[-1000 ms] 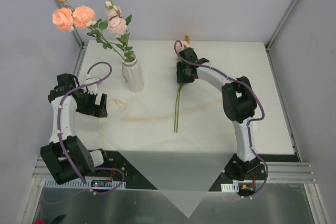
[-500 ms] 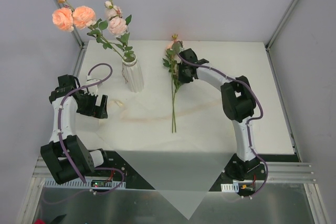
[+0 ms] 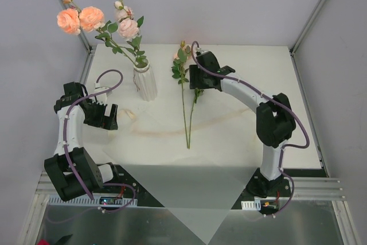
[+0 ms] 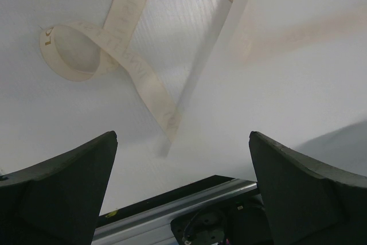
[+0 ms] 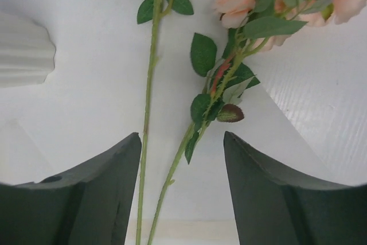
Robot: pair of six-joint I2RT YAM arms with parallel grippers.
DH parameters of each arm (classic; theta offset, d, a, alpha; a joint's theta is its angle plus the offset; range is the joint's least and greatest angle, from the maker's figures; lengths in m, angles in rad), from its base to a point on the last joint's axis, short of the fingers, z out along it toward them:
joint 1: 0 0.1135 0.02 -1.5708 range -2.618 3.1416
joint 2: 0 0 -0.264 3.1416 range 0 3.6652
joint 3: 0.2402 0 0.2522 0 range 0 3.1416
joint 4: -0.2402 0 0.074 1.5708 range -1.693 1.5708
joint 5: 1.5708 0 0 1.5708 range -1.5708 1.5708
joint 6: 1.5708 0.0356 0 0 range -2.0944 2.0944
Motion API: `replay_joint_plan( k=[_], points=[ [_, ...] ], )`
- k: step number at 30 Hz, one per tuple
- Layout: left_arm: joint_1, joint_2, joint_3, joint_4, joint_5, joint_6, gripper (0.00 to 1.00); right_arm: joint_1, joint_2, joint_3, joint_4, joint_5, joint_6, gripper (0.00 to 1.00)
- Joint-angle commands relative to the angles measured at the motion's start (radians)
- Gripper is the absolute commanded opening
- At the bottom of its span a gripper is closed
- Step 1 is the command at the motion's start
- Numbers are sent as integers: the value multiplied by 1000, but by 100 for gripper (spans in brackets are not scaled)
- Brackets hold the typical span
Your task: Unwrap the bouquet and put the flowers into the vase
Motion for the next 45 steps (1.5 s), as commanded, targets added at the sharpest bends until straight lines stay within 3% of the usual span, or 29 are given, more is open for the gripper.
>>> replay_joint_plan(
  k=[1, 15, 27, 33, 42, 44, 45],
  points=[
    [1, -3, 7, -4, 4, 19, 99, 73, -27, 59, -16, 119, -63, 63],
    [1, 5, 7, -2, 3, 16, 99, 92, 348, 457, -170, 44, -37, 56],
    [1, 22, 9, -2, 6, 17, 99, 83, 459, 538, -239, 67, -10, 51],
    [0, 18, 9, 0, 3, 19, 99, 87, 504, 583, -257, 70, 1, 33],
    [1, 22, 7, 1, 3, 22, 99, 98, 547, 636, -317, 117, -7, 23],
    [1, 22, 7, 1, 4, 25, 99, 96, 553, 642, -325, 125, -8, 19],
    [1, 22, 9, 0, 6, 23, 99, 98, 551, 642, -326, 127, -10, 12]
  ],
)
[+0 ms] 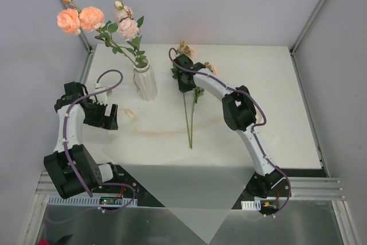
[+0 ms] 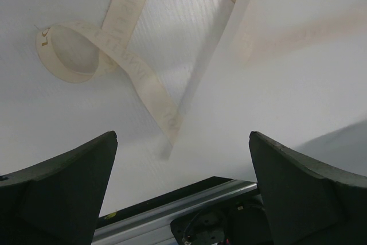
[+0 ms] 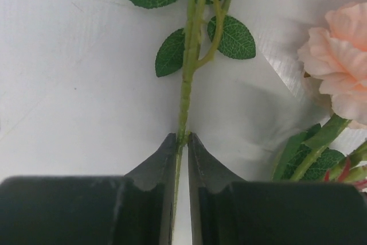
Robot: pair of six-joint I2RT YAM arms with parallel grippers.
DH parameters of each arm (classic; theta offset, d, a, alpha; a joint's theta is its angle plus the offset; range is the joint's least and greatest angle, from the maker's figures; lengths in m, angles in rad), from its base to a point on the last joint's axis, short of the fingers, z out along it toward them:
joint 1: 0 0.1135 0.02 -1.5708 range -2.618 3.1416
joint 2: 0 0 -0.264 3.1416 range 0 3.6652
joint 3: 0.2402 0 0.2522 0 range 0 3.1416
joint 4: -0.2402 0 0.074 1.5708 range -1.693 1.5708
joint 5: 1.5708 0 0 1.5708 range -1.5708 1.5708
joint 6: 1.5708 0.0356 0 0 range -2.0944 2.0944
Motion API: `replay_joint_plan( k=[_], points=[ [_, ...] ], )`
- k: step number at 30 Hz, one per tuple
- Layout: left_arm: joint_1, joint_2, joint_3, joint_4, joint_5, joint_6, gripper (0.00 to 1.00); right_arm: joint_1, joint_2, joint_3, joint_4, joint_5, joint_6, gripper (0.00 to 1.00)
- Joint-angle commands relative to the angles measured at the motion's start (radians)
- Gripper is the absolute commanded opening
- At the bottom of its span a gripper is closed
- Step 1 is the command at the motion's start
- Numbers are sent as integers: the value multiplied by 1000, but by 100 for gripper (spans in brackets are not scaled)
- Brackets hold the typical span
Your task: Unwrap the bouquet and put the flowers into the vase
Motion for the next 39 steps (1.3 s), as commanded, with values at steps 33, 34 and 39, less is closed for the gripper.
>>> replay_joint_plan(
  k=[33, 34, 39],
  points=[
    [1, -49, -2, -6, -1, 32, 99, -11, -774, -594, 453, -169, 203, 1],
    [1, -49, -8, -7, 0, 36, 99, -1, -781, -667, 453, -177, 171, 1],
    [1, -18, 4, -7, 16, 28, 99, 28, -578, -522, 203, -290, 10, 21]
  ],
)
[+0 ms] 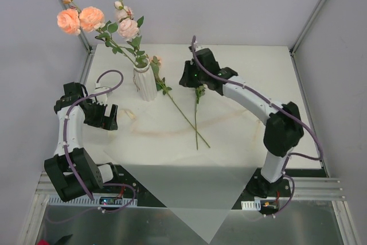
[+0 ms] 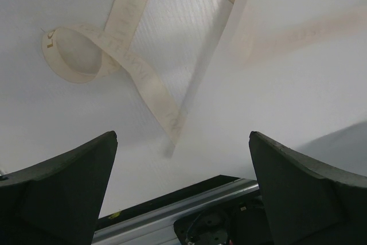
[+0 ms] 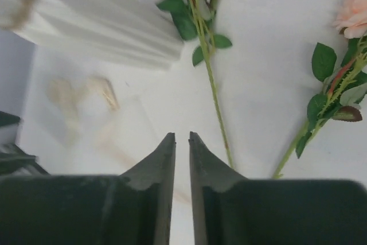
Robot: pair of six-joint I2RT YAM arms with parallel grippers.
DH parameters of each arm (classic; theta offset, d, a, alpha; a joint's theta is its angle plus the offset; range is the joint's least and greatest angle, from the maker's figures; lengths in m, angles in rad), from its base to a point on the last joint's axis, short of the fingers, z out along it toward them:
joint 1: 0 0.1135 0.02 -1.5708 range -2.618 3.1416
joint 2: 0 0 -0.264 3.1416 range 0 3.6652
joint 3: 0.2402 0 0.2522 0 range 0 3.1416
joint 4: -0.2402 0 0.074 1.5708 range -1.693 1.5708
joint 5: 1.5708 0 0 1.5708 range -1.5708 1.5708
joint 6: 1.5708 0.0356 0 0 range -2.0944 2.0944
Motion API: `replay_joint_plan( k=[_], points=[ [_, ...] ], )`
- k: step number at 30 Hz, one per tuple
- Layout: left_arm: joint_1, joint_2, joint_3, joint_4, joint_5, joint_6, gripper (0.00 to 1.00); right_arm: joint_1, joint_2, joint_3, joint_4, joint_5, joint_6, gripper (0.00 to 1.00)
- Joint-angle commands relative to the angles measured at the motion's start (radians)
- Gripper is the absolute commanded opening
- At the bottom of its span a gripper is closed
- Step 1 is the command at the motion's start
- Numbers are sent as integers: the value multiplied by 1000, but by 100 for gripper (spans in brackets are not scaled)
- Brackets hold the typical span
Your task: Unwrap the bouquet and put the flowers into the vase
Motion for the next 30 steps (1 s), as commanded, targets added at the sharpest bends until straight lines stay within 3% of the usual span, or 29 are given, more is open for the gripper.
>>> replay_joint_plan(
  k=[1, 4, 9, 18, 30],
  points=[
    [1, 11, 9, -8, 15, 13, 99, 29, 171, 163, -205, -73, -174, 30],
    [1, -6, 9, -8, 18, 11, 99, 54, 277, 244, -257, -57, -242, 54],
    [1, -21, -3, -8, 9, 18, 99, 90, 461, 445, -334, -33, -310, 70],
    [3, -9, 2, -8, 0, 18, 99, 98, 608, 554, -354, 105, -359, 63],
    [1, -3, -6, -6, -12, 25, 99, 103, 705, 641, -389, 147, -374, 39]
  ],
)
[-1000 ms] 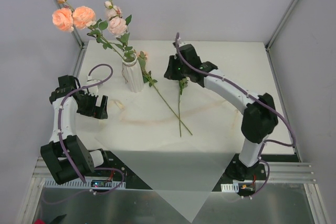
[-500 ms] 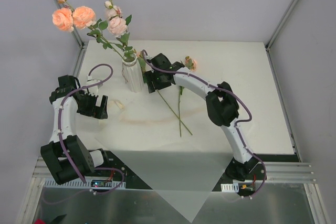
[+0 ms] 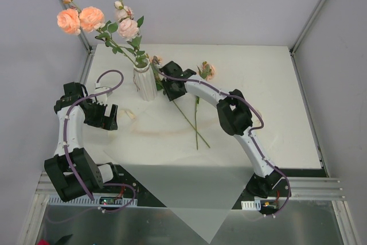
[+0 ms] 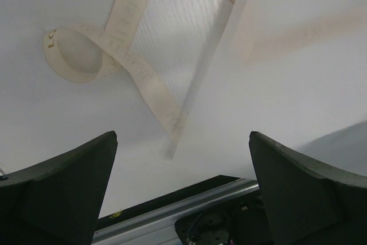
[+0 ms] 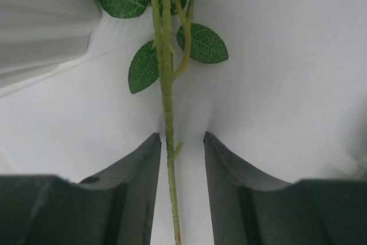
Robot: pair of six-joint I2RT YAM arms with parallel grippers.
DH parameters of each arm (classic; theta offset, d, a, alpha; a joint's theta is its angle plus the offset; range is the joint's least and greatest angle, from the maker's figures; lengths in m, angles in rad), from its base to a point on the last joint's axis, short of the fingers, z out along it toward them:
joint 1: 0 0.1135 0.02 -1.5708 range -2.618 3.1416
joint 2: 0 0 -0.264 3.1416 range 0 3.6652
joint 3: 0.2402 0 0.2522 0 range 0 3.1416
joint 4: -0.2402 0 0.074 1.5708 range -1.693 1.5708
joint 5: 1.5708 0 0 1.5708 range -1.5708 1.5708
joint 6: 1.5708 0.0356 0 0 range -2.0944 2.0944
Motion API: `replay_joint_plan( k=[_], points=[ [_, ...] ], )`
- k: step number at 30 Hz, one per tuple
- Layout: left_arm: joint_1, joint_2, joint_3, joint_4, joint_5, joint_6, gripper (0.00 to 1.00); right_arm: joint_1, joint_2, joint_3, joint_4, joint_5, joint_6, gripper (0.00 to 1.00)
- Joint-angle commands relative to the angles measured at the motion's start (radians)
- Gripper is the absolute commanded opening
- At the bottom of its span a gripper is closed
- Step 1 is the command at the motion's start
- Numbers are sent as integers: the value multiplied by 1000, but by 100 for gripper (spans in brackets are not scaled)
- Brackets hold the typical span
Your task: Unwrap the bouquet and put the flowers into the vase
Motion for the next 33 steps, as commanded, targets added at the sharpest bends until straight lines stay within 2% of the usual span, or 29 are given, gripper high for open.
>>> replay_joint_plan(
  k=[1, 6, 9, 12, 17, 23, 31, 33],
  points=[
    [1, -5, -4, -8, -13, 21, 99, 5, 7, 47, -29, 27, -11, 36],
    [3, -7, -6, -7, -16, 24, 99, 11, 9, 44, -26, 47, -13, 20],
    [1, -10, -6, -8, -19, 25, 99, 14, 6, 44, -26, 64, -8, 1],
    [1, -13, -6, -8, -21, 27, 99, 14, -19, 36, -20, 77, 6, 1],
    [1, -18, -3, -8, -24, 27, 99, -24, -176, -57, 60, 68, 110, 1],
    [1, -24, 2, -10, -21, 22, 99, -130, -420, -187, 235, -86, 289, 1],
    [1, -34, 6, -8, -16, 15, 99, -144, -607, -122, 388, -152, 306, 1],
    [0, -34, 6, -8, -16, 13, 99, -142, -672, -164, 530, -156, 319, 1]
  ],
)
